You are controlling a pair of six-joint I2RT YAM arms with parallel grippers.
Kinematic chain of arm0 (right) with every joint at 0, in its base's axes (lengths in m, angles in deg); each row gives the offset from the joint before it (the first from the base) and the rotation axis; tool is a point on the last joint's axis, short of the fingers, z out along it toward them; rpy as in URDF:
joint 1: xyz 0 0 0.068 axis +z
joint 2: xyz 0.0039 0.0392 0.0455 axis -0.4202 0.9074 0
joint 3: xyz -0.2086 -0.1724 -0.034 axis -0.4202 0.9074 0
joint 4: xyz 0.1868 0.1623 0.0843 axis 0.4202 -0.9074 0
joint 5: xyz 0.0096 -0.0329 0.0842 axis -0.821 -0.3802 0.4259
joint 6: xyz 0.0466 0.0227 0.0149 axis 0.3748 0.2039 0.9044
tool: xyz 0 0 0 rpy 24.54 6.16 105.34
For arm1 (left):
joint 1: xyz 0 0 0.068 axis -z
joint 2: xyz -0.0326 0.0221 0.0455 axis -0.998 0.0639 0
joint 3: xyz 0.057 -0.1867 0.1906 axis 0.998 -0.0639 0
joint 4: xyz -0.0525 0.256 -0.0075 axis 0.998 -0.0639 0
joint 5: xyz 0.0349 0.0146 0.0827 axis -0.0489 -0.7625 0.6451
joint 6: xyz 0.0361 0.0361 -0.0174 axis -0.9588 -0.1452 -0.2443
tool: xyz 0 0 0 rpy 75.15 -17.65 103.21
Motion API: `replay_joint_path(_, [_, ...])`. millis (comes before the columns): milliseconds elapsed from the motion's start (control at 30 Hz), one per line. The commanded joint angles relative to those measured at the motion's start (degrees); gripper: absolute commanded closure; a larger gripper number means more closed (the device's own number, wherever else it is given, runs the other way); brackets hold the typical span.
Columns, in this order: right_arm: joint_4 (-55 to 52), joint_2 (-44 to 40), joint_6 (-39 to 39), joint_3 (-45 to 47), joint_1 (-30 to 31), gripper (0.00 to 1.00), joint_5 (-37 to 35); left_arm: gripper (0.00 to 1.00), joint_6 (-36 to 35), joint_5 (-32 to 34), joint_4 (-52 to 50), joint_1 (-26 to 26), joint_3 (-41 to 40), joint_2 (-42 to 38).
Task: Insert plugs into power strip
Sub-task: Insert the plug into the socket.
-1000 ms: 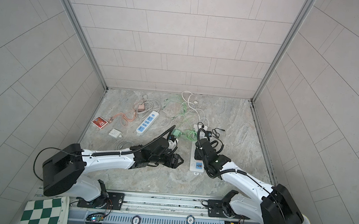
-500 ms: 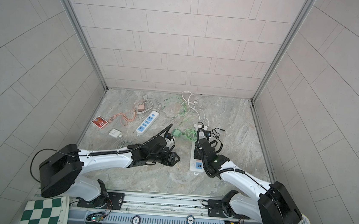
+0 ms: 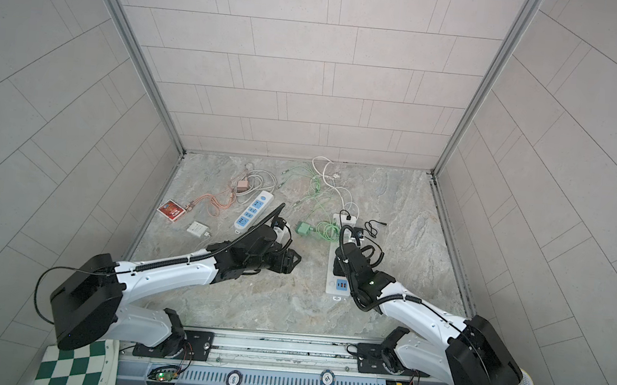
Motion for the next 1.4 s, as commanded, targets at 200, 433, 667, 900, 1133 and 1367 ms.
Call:
replay_joint_path(200, [-6.3, 0.0, 0.6, 4.3, 1.0, 1.00, 2.2, 0.25, -3.5, 1.2, -0.8, -3.1, 5.2, 2.2])
replay_joint_path(433, [-5.3, 3.4, -0.5, 3.0, 1.1, 1.00, 1.9, 0.25, -3.6, -0.4, -0.3, -3.3, 6.3, 4.1])
replay_joint_path(667, [-8.0, 6.9, -1.4, 0.9, 3.8, 1.00, 0.1, 0.25, -3.9, 0.6, -0.5, -3.4, 5.8, 4.0])
replay_joint_path(900, [-7.4, 5.8, -0.4, 5.2, 5.5, 1.00, 0.2, 0.25, -4.7, 1.1, -0.6, -4.4, 5.5, 3.6])
replay_joint_path(1133, [-12.8, 6.6, 0.4, 2.5, 8.2, 1.00, -1.9, 0.25, -4.6, 0.1, -0.2, -4.6, 5.9, 4.1])
replay_joint_path(1367, [-14.4, 7.5, 4.9, 3.0, 8.2, 1.00, -6.4, 0.25, -5.2, 0.0, -1.3, -4.8, 5.9, 3.0])
